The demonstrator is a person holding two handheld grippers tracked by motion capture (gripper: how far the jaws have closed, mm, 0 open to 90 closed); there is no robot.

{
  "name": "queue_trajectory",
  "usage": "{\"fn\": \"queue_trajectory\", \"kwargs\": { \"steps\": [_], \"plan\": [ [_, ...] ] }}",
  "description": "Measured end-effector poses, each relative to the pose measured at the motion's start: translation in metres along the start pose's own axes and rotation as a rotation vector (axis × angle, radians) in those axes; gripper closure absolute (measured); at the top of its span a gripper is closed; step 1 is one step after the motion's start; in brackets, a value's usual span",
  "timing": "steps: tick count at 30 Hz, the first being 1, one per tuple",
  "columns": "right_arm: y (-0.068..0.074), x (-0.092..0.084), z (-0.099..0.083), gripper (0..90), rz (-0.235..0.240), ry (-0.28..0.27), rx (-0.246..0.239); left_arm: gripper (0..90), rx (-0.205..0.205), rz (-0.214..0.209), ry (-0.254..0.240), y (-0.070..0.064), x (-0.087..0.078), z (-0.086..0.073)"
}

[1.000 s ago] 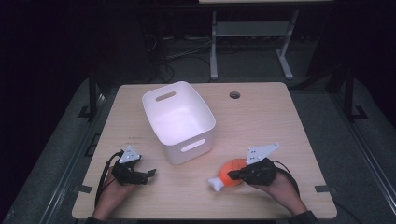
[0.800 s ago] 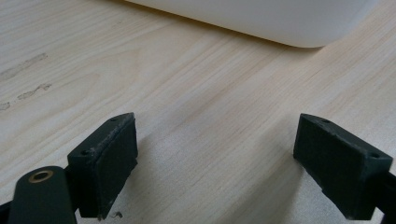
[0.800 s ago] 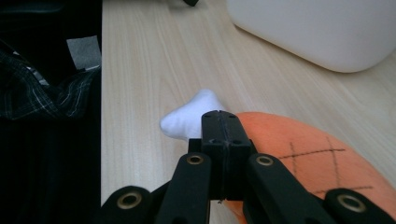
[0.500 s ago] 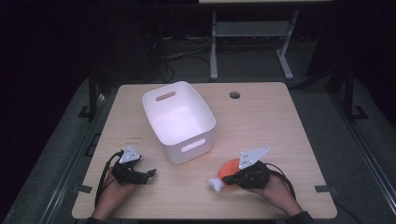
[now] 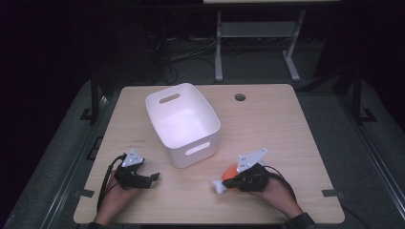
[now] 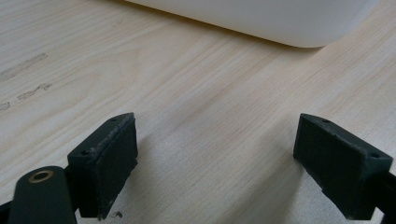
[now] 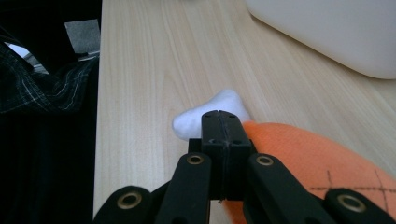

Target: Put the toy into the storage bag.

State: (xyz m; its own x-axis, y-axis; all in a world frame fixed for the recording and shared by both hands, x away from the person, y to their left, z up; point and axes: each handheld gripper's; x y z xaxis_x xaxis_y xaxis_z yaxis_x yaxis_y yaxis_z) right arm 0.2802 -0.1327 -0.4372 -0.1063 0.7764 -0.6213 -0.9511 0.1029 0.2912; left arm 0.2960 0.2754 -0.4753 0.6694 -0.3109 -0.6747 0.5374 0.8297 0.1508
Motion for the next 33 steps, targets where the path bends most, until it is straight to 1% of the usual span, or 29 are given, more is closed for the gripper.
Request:
{"fn": "queue_trajectory", "kwargs": {
  "steps": [5, 7, 9, 16, 23, 33],
  "plan": [
    [-0.004, 0.002, 0.002, 89.7, -0.010, -0.004, 0.004, 13.0, 0.000, 0.000, 0.000, 0.000, 0.000, 0.000],
    [-0.004, 0.002, 0.003, 89.7, -0.011, -0.009, 0.016, 13.0, 0.000, 0.000, 0.000, 0.000, 0.000, 0.000],
    [-0.006, 0.002, 0.002, 89.7, -0.021, -0.011, 0.014, 13.0, 0.000, 0.000, 0.000, 0.000, 0.000, 0.000],
    [-0.009, -0.002, 0.001, 89.7, -0.058, -0.026, 0.046, 13.0, 0.000, 0.000, 0.000, 0.000, 0.000, 0.000],
    [-0.017, -0.007, -0.001, 89.7, -0.108, -0.046, 0.077, 13.0, 0.001, 0.000, 0.001, 0.000, 0.000, 0.000],
    [-0.022, -0.015, -0.004, 89.8, -0.190, -0.063, 0.115, 13.0, 0.000, 0.000, 0.000, 0.000, 0.000, 0.000]
  ]
}}
Point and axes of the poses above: each handheld gripper's, and its own axes: x roughly forward along the jaws, z roughly out of its top, y roughly to its left, and after that the axes turned 12 degrees about z, right-handed
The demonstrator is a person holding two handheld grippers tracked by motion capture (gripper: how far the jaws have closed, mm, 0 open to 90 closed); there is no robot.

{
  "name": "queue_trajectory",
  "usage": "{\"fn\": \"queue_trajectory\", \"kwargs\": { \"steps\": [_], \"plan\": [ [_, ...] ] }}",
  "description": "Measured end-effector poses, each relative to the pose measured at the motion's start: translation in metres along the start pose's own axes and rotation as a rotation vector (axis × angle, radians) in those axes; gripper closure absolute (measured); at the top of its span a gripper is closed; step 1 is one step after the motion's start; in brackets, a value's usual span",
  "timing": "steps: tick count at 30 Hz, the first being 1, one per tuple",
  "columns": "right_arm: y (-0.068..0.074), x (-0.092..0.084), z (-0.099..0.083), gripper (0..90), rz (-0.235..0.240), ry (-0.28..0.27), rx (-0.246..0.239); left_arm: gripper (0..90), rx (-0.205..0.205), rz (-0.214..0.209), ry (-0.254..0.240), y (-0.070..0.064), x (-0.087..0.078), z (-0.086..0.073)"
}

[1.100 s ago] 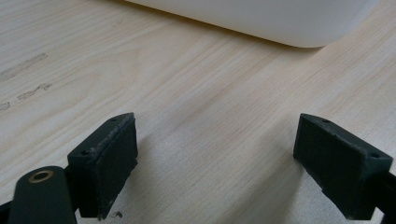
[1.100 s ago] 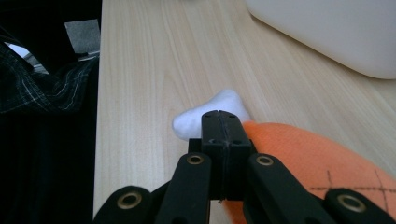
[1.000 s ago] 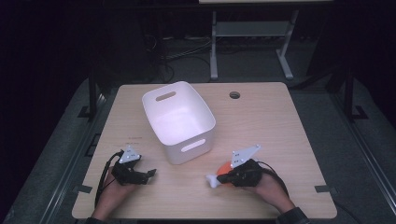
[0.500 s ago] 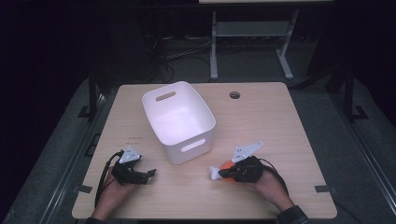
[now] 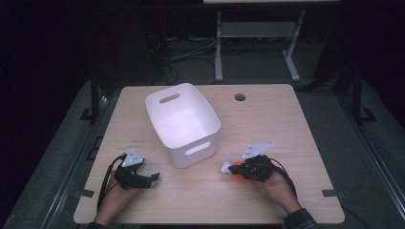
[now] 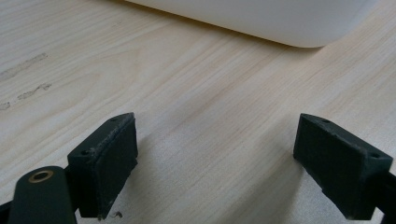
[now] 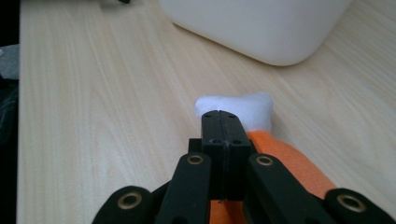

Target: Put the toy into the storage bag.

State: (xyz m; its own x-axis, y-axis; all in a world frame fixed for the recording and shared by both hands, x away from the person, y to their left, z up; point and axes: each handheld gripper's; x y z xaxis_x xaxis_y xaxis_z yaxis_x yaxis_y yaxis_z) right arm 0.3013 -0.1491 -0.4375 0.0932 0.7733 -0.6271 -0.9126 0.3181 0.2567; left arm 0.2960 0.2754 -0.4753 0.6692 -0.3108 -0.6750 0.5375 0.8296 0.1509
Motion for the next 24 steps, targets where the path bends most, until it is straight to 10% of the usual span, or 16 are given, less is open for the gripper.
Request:
{"fn": "queue_trajectory", "kwargs": {
  "steps": [24],
  "plan": [
    [-0.004, -0.028, -0.004, 86.1, -0.120, -0.062, 0.093, 13.0, 0.001, 0.000, 0.000, 0.000, 0.000, 0.000]
  ]
}}
Point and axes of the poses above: each handheld gripper's, and its own axes: x roughly forward along the jaws, z roughly out of its top, y roughly to its left, and after that the axes turned 12 degrees about z, right-handed
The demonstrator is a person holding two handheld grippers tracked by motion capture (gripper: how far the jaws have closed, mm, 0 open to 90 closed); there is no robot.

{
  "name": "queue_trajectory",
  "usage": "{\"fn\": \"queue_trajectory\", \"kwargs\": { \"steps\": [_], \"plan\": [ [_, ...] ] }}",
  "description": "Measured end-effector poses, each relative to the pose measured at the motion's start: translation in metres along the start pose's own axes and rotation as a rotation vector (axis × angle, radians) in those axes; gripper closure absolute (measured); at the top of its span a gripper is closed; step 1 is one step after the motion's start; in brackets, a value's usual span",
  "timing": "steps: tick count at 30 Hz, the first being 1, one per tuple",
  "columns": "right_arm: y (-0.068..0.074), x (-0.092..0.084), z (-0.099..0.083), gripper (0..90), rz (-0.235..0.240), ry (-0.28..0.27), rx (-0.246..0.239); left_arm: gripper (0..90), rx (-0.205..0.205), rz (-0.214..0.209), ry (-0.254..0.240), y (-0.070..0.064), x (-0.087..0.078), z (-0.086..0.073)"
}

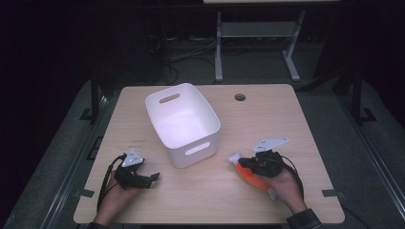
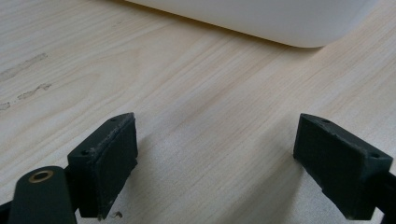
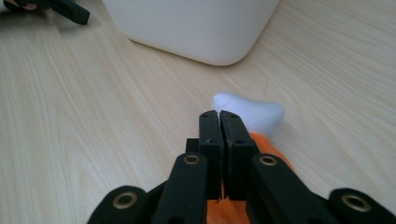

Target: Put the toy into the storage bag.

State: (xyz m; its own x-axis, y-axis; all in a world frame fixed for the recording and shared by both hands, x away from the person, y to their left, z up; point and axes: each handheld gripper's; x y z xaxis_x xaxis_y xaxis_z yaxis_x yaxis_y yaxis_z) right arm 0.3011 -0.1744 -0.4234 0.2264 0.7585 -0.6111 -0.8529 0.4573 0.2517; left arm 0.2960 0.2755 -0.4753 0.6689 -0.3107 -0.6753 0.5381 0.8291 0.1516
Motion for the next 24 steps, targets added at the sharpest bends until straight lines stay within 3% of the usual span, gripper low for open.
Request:
{"fn": "queue_trajectory", "kwargs": {
  "steps": [5, 12, 18, 24],
  "plan": [
    [0.000, -0.014, 0.001, 77.2, -0.023, 0.000, 0.020, 13.0, 0.004, 0.000, 0.002, 0.000, 0.000, 0.000],
    [-0.004, -0.029, 0.002, 56.6, -0.067, 0.039, 0.044, 13.0, 0.004, 0.000, 0.002, 0.000, 0.000, 0.000],
    [-0.009, -0.033, 0.001, 36.5, -0.094, 0.060, 0.074, 13.0, 0.003, 0.000, 0.002, 0.000, 0.000, 0.000],
    [-0.012, -0.028, 0.001, 18.1, -0.114, 0.133, 0.095, 13.0, 0.001, 0.000, 0.001, 0.000, 0.000, 0.000]
  ]
}}
Point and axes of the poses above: each handheld gripper's, and its own axes: x roughly forward along the jaws, z roughly out of its top, y roughly to its left, and after that the axes turned 12 degrees about z, right-handed
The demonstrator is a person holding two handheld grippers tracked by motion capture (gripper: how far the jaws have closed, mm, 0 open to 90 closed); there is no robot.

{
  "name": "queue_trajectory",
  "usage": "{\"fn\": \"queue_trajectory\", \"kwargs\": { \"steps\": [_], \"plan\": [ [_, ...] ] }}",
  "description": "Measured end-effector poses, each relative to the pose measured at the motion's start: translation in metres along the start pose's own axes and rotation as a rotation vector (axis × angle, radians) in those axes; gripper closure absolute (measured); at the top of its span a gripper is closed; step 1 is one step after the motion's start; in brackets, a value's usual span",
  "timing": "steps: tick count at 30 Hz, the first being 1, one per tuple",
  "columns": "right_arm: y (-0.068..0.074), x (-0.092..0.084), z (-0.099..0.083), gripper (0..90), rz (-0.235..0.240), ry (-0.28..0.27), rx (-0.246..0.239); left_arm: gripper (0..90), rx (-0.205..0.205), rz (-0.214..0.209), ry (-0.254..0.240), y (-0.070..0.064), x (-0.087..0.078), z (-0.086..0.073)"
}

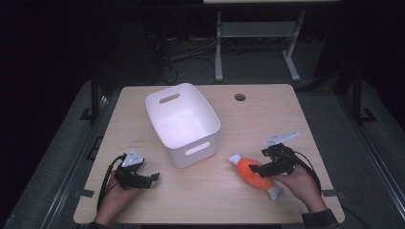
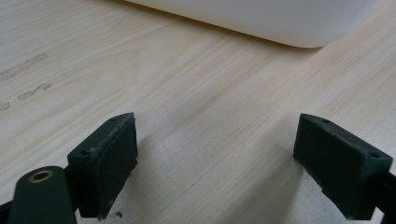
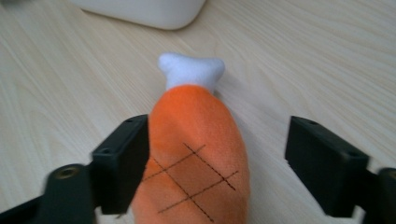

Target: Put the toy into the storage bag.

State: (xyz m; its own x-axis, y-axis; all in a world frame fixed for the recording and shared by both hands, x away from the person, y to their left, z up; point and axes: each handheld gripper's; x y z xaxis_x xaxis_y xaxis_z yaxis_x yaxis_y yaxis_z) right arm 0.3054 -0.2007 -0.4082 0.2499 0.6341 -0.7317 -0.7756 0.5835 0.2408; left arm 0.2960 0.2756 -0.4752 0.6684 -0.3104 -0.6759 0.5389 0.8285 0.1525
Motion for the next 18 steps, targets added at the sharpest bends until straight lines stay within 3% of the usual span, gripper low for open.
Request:
{"fn": "queue_trajectory", "kwargs": {
  "steps": [18],
  "plan": [
    [0.004, 0.026, 0.003, 3.3, 0.009, 0.121, 0.009, 13.0, 0.002, 0.000, 0.001, 0.000, 0.000, 0.000]
  ]
}}
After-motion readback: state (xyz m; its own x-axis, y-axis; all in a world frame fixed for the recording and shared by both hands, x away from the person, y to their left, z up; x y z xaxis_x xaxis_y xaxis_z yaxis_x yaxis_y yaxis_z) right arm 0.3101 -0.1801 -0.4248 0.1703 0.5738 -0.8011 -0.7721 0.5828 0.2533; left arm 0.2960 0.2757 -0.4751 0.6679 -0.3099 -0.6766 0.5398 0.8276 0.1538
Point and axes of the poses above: each handheld gripper's, and its own axes: x roughly forward along the jaws, z roughly out of its top, y roughly to its left, and after that the axes turned 12 degrees about z, right-handed
